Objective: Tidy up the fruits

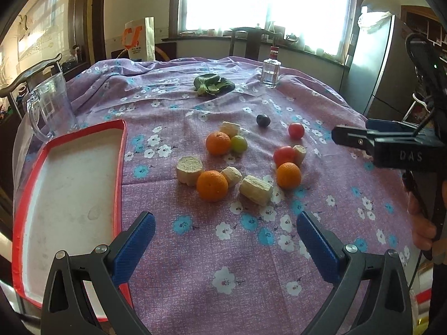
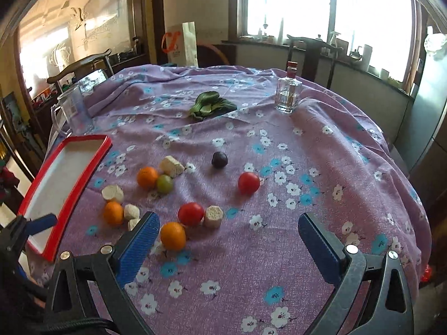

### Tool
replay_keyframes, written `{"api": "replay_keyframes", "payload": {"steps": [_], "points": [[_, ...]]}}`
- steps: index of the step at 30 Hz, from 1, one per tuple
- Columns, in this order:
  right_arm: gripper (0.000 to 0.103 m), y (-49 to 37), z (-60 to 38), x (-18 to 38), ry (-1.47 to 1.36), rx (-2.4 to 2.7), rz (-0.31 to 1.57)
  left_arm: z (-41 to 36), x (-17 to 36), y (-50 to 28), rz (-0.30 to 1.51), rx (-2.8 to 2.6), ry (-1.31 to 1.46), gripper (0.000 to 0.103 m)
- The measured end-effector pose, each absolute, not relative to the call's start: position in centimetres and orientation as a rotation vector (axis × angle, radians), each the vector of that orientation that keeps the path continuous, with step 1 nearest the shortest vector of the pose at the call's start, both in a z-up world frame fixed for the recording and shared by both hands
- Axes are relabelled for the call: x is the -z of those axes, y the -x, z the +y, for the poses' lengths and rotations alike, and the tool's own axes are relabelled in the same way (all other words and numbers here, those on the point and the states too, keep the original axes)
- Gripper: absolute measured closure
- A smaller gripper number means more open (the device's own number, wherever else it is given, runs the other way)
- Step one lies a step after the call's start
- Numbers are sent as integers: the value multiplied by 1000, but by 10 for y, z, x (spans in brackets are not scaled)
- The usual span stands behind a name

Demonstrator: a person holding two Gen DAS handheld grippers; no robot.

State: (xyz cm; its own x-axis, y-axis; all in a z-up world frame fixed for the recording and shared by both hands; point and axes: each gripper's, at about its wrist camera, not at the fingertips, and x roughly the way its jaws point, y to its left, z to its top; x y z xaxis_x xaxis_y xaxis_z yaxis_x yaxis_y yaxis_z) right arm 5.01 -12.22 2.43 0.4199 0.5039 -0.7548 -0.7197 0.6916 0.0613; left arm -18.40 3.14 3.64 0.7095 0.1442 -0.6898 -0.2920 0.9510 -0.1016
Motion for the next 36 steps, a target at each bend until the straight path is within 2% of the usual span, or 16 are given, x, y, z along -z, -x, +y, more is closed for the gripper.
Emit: {"api": "replay_keyframes", "payload": {"steps": [6, 36], "points": [[5, -36, -123, -21, 371, -810, 810, 30, -39, 182, 749, -247, 182, 1], [4, -36, -153, -30, 294, -851, 814, 5, -50, 178, 767, -227, 121, 2]]}}
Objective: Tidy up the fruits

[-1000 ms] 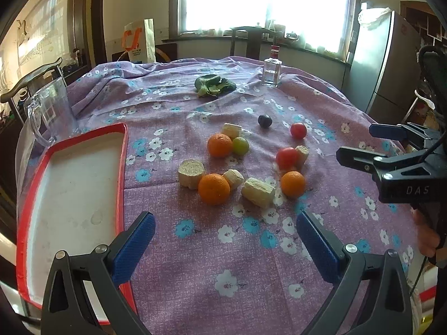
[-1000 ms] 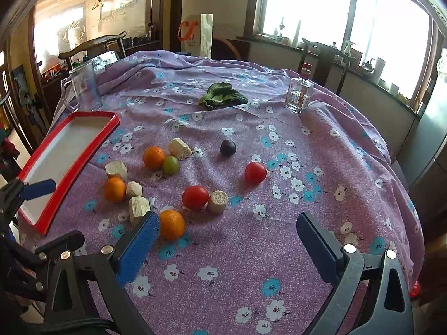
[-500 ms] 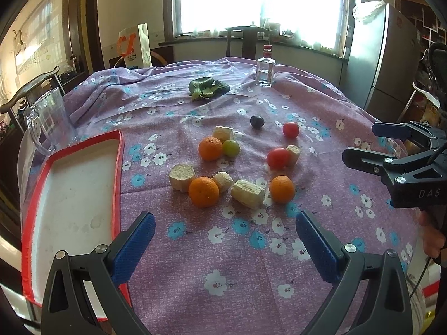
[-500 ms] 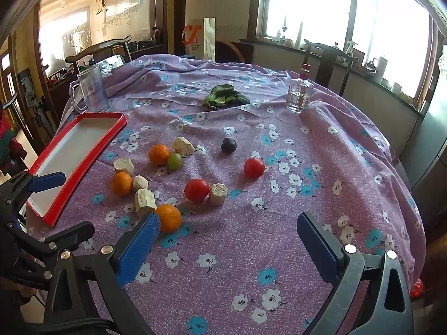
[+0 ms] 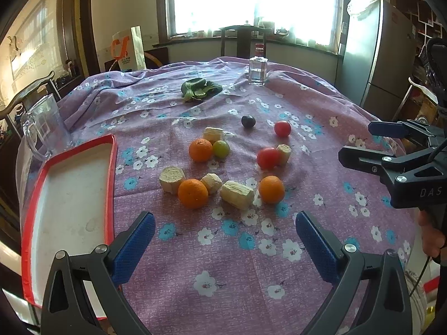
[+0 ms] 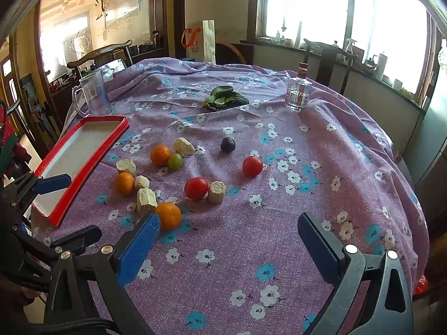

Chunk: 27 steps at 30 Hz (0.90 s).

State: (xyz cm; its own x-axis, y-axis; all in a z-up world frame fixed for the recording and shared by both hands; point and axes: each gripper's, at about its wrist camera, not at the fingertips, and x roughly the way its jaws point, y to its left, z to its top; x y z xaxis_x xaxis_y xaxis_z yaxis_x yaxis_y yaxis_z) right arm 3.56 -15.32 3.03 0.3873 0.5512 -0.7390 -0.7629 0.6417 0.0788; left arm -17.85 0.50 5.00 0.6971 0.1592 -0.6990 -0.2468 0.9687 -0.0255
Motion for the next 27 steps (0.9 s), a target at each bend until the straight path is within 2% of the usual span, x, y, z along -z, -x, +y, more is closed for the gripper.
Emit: {"api": "replay_keyframes", "payload": {"steps": [3, 5, 7, 9, 11, 12, 13, 16, 21, 25, 27], "points": [[6, -38, -151, -26, 289, -869, 827, 6, -46, 173, 779, -217, 131, 2], [12, -41, -149, -21, 279, -892, 846, 8, -42, 167, 791, -208, 134, 7], [23, -46, -146, -14, 254, -934, 880, 10, -37, 158, 809, -190, 142, 21], [45, -53, -141, -5, 226, -974, 928, 16, -28, 147, 839, -174, 165, 30], [55, -60, -134, 5, 210, -1001, 963, 23, -20, 134, 874, -160, 199, 41], [56, -62, -130, 9, 209, -1012, 971, 27, -15, 128, 892, -144, 222, 50], [57, -64, -126, 13, 213, -1017, 977, 29, -11, 121, 902, -136, 235, 52], [64, -69, -113, 23, 231, -1035, 991, 37, -3, 107, 924, -141, 252, 52], [67, -79, -97, 36, 266, -1034, 1005, 39, 5, 87, 923, -131, 228, 53], [70, -87, -89, 44, 264, -1038, 1010, 38, 9, 80, 912, -112, 207, 63], [70, -91, -86, 44, 250, -1050, 994, 39, 10, 79, 907, -106, 201, 63]]}}
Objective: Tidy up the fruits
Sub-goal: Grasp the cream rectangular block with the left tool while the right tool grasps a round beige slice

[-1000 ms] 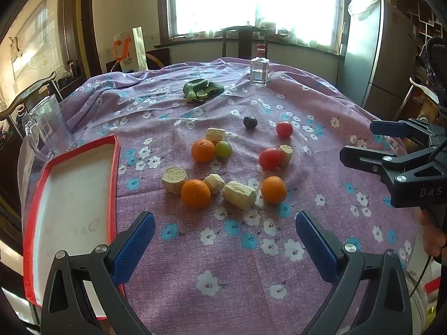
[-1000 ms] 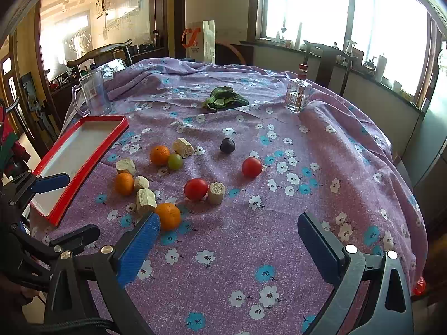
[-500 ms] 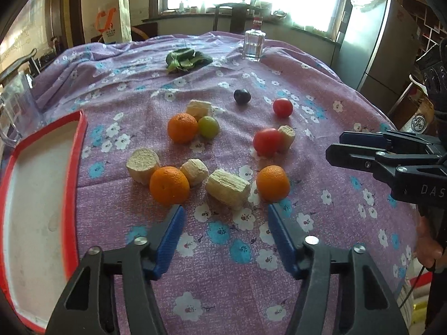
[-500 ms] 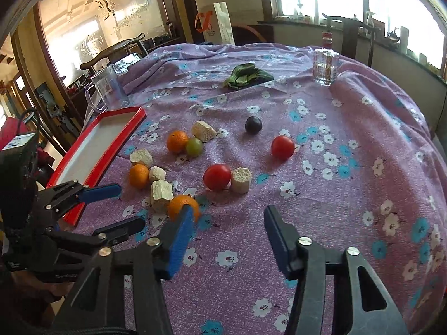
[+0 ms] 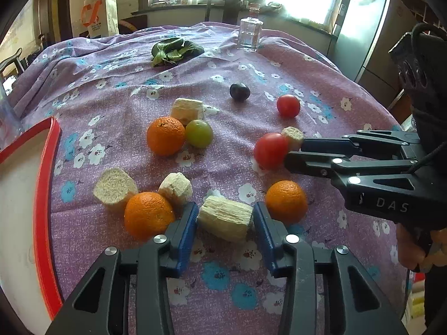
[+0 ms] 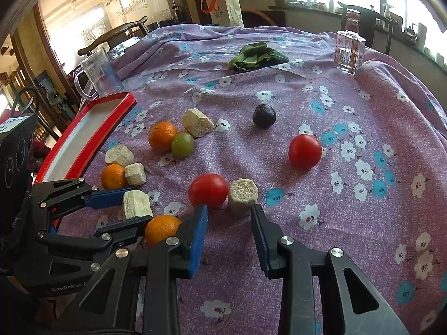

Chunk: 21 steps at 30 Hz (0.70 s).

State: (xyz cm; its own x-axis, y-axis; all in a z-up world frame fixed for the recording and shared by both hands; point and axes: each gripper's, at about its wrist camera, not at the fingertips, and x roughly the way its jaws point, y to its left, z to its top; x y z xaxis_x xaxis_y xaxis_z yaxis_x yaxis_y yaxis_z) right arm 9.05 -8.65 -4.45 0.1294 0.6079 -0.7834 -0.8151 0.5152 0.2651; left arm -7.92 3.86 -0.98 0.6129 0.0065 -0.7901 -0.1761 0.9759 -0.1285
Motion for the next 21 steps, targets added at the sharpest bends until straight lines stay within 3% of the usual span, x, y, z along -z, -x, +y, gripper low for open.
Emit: {"api": "replay_keyframes", "payload": {"steps": [16, 19, 21], "points": [[68, -110, -84, 50, 144, -1103, 1017, 42, 7, 97, 905, -76, 235, 64], [79, -109, -92, 53, 127, -1107, 1033, 41, 6, 97, 900, -74, 236, 64], [79, -107, -98, 51, 120, -1102, 1038, 41, 3, 100, 891, -71, 239, 64]]}}
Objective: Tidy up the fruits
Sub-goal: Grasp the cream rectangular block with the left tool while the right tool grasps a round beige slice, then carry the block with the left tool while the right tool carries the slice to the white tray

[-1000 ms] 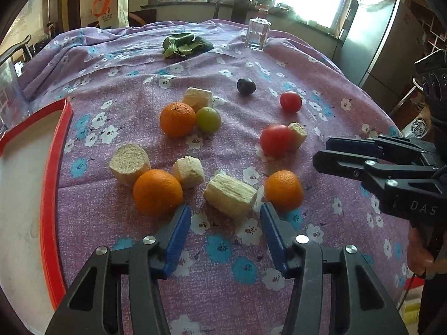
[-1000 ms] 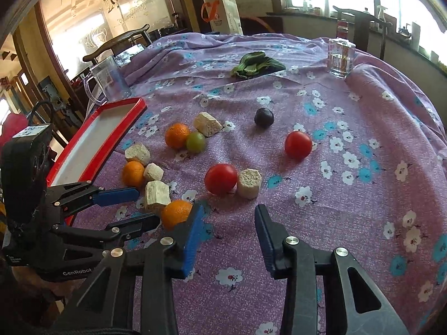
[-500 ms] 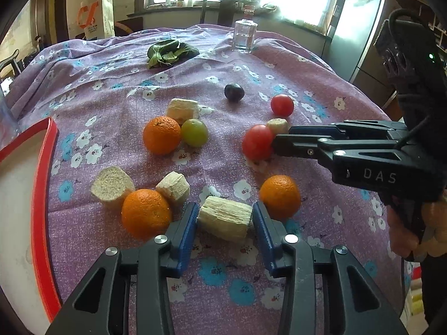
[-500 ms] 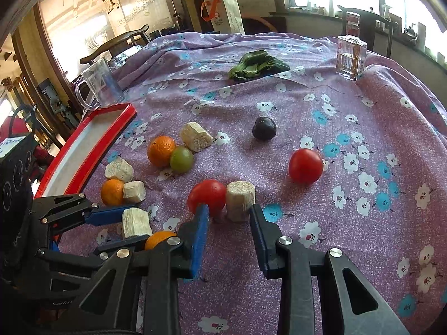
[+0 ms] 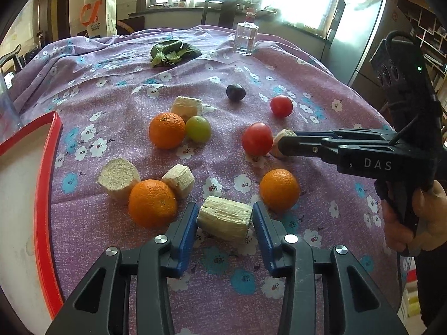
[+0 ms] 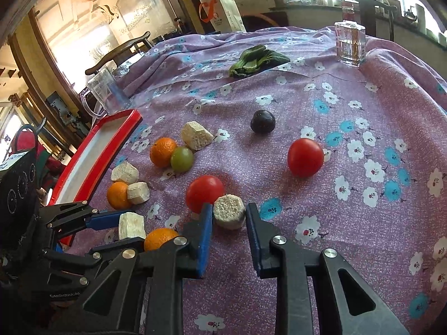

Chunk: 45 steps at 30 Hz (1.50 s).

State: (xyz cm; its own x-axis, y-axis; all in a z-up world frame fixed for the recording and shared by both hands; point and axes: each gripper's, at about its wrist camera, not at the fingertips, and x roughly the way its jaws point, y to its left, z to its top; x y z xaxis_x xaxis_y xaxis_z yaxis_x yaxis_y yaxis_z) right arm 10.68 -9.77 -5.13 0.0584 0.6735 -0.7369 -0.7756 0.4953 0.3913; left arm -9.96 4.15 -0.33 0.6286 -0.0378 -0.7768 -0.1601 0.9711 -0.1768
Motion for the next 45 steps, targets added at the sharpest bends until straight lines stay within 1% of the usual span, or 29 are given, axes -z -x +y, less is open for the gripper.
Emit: {"api": "replay_keyframes", "payload": {"steps": [8, 17, 30, 45], "points": [[79, -80, -111, 30, 129, -1128, 991, 41, -13, 119, 853, -71, 231, 64], [79, -54, -101, 6, 132, -1183, 953, 51, -28, 158, 834, -122, 246, 64], [79, -16, -64, -14, 167, -1276, 926, 78, -57, 215, 766, -197, 265, 64], [79, 26, 6, -30, 178, -1420, 915, 134, -63, 277, 726, -365, 332, 64]]}}
